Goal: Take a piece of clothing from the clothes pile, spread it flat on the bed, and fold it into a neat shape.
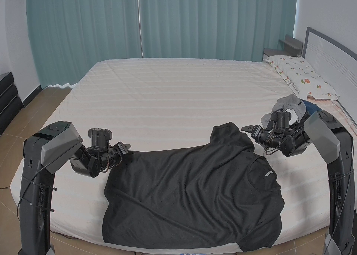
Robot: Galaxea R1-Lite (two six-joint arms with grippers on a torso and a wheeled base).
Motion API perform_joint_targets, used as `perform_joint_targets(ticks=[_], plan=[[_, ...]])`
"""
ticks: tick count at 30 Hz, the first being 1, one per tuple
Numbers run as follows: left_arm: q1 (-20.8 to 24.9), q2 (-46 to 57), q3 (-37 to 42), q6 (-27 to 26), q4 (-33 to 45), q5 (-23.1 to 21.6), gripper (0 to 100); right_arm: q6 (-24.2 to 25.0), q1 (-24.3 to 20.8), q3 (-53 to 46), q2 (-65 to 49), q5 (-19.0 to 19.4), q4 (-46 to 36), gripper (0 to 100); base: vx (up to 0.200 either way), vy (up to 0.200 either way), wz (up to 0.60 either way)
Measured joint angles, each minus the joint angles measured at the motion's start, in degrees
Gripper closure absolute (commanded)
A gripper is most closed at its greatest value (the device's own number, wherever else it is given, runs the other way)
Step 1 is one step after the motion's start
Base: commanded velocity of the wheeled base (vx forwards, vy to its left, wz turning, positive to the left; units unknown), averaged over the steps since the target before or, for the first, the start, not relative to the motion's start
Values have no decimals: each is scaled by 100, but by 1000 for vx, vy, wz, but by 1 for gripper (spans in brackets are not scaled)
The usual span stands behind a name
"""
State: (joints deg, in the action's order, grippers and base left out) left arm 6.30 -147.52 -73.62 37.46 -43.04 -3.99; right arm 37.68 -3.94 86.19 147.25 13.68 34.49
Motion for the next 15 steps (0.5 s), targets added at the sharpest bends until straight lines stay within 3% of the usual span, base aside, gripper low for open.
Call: perform_joint_targets(ticks=[7, 15], plan=[[22, -39, -2, 20, -20, 7, 100, -10, -61, 343, 286, -152, -20, 0, 0, 0, 0], [26, -37, 35, 305, -257, 24, 100, -38, -195, 918, 759, -711, -20, 0, 0, 0, 0]])
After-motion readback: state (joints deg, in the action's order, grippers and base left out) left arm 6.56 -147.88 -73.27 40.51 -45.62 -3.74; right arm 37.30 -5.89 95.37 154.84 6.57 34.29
